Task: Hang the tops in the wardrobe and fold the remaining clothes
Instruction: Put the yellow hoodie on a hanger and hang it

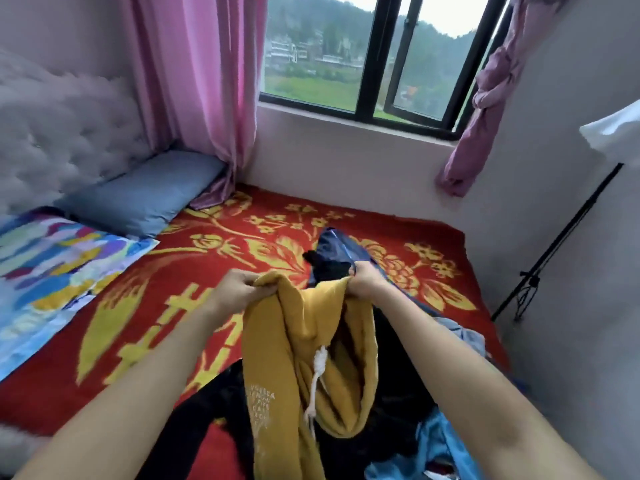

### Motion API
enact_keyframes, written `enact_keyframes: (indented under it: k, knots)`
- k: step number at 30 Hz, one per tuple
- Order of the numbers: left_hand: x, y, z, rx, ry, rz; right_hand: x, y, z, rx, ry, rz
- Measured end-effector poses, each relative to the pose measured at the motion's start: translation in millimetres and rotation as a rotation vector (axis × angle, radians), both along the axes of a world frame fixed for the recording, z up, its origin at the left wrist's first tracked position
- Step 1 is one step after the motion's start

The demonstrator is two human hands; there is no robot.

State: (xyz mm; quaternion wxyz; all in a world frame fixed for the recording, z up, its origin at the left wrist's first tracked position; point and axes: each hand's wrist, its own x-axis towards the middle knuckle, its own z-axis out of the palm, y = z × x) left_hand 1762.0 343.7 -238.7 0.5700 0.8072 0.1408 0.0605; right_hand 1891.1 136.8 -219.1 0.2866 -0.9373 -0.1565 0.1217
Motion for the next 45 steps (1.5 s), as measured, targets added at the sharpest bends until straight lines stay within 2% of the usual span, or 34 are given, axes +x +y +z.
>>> enact_keyframes:
  k: [3, 6, 8, 14, 20, 28, 31, 35, 38, 40, 42, 45]
  knots:
    - [-29.4, 17.3, -67.1, 0.001, 0.153, 0.159, -12.0, 14.8, -57.8, 0.087, 0.226, 0.025]
    - [-55.9, 34.0, -119.5, -0.012, 0.275, 0.334, -27.7, 15.7, -107.1, 0.119, 0.291, -0.019]
    - [-74.5, 38.2, -148.8, -0.011, 0.363, 0.421, -39.6, 10.3, -142.8, 0.048, 0.307, -0.021]
    - [-105.9, 53.2, -202.6, -0.062, 0.466, 0.613, -80.8, -1.9, -220.0, -0.12, 0.419, -0.045]
    - [-126.5, 61.7, -239.2, -0.036, 0.615, 0.618, -124.6, -4.8, -273.1, -0.214, 0.393, -0.224]
    - [-137.7, 72.0, -282.4, 0.101, 0.762, 0.429, -164.3, -3.3, -324.4, -0.176, 0.574, -0.314]
    - [-134.5, 78.1, -291.7, 0.06, 0.762, 0.417, -161.7, 8.5, -330.0, -0.108, 0.539, -0.439]
    - [-132.8, 83.0, -294.7, 0.137, 0.772, 0.346, -162.7, 28.9, -310.9, 0.049, 0.363, -0.575]
    - [-128.7, 85.4, -285.5, 0.05, 0.524, 0.397, -151.2, 51.2, -273.9, 0.225, 0.166, -0.473]
    - [-125.2, 90.6, -277.1, -0.027, 0.432, 0.482, -125.2, 70.6, -249.9, 0.323, 0.04, -0.367]
    - [-125.3, 96.1, -274.4, -0.052, 0.414, 0.611, -94.4, 90.3, -232.6, 0.411, 0.009, -0.338]
    - [-133.1, 100.6, -284.5, 0.014, 0.556, 0.721, -69.0, 104.4, -234.1, 0.394, 0.062, -0.385]
